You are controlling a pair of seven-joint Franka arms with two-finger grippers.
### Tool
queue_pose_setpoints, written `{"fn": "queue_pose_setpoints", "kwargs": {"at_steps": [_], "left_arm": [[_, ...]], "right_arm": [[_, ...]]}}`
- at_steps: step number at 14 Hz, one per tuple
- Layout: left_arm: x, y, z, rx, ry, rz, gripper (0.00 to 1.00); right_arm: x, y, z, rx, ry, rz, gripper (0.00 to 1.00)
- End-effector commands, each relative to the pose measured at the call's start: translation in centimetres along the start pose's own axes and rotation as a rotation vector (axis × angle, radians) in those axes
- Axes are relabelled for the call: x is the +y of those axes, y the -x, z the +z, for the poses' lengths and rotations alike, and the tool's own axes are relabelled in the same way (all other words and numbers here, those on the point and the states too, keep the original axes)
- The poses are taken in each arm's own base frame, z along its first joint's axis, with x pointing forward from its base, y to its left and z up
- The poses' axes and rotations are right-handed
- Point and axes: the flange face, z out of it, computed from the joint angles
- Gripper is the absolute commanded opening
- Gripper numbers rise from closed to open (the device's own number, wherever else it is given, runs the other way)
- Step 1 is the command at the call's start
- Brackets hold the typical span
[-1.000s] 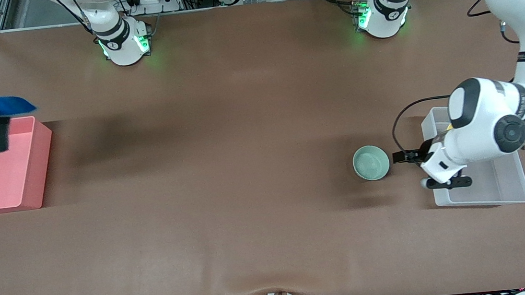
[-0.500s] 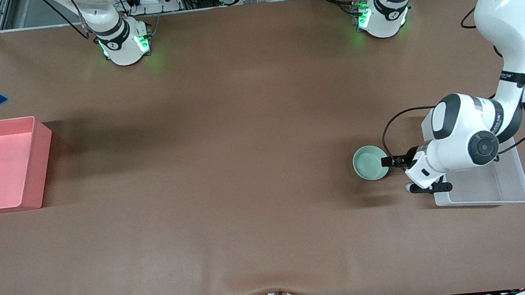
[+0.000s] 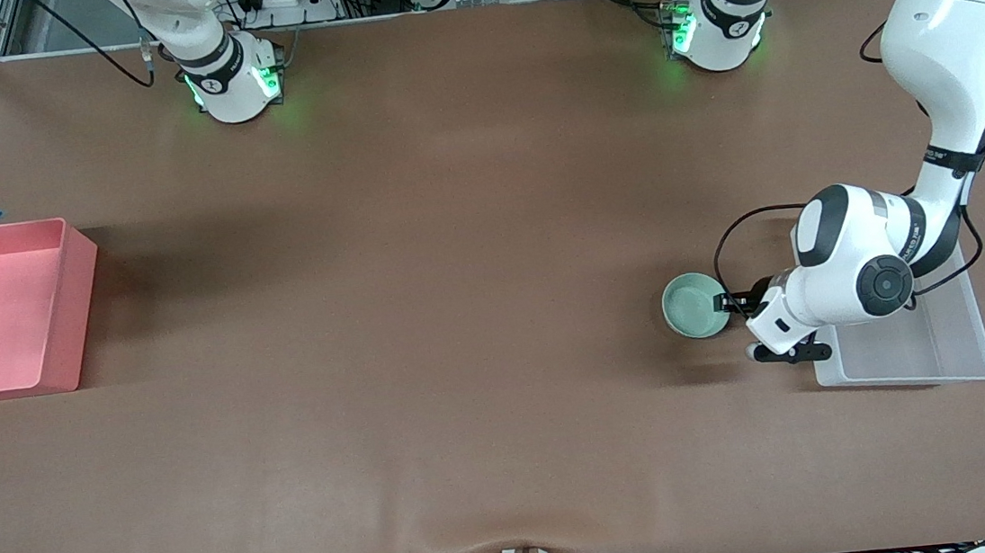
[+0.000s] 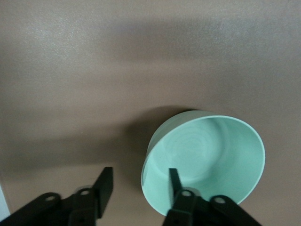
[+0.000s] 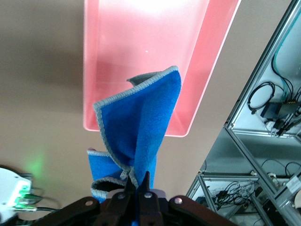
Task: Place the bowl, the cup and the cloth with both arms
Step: 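Grasp the green bowl with the left gripper while the right gripper lowers the cloth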
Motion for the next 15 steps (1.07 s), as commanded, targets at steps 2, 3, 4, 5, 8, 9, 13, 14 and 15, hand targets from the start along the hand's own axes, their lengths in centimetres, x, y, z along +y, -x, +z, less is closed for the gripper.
{"fn": "queue_pose_setpoints", "kwargs": {"at_steps": [2, 3, 4, 5, 8, 9, 13, 14, 15], "left_arm": [[0.3, -0.3, 1.1, 0.010, -0.009, 0.006, 0.40], [0.3, -0.3, 1.2, 0.008, -0.008, 0.006, 0.36], [0.4, -0.4, 1.2, 0.009, -0.007, 0.006, 0.33], [0.2, -0.4, 1.2, 0.010, -0.007, 0.005, 0.30], [0.4, -0.4, 0.9, 0.014, -0.008, 0.007, 0.00], [0.3, -0.4, 0.7, 0.016, -0.009, 0.008, 0.00], [-0.2, -0.2, -2.4, 0.051, -0.032, 0.017, 0.00], [-0.4, 0.0, -4.0, 0.069, -0.044, 0.029, 0.00], [-0.8, 0.3, -5.6, 0.082, -0.058, 0.048, 0.00]], "right_arm": [[2.9, -0.6, 3.7, 0.002, -0.005, -0.083, 0.00], [3.3, -1.1, 5.0, 0.000, -0.008, -0.106, 0.00], [4.1, -0.9, 6.6, 0.010, -0.010, -0.120, 0.00], [4.4, -0.9, 8.2, 0.025, -0.004, -0.125, 0.00], [3.8, -3.6, 11.2, 0.080, 0.004, -0.130, 0.00], [3.9, -4.2, 12.0, 0.096, -0.002, -0.126, 0.00], [3.3, -8.0, 13.7, 0.174, 0.014, -0.099, 0.00], [2.8, -8.6, 13.3, 0.195, 0.010, -0.084, 0.00], [2.3, -9.1, 13.1, 0.210, -0.002, -0.083, 0.00]]}}
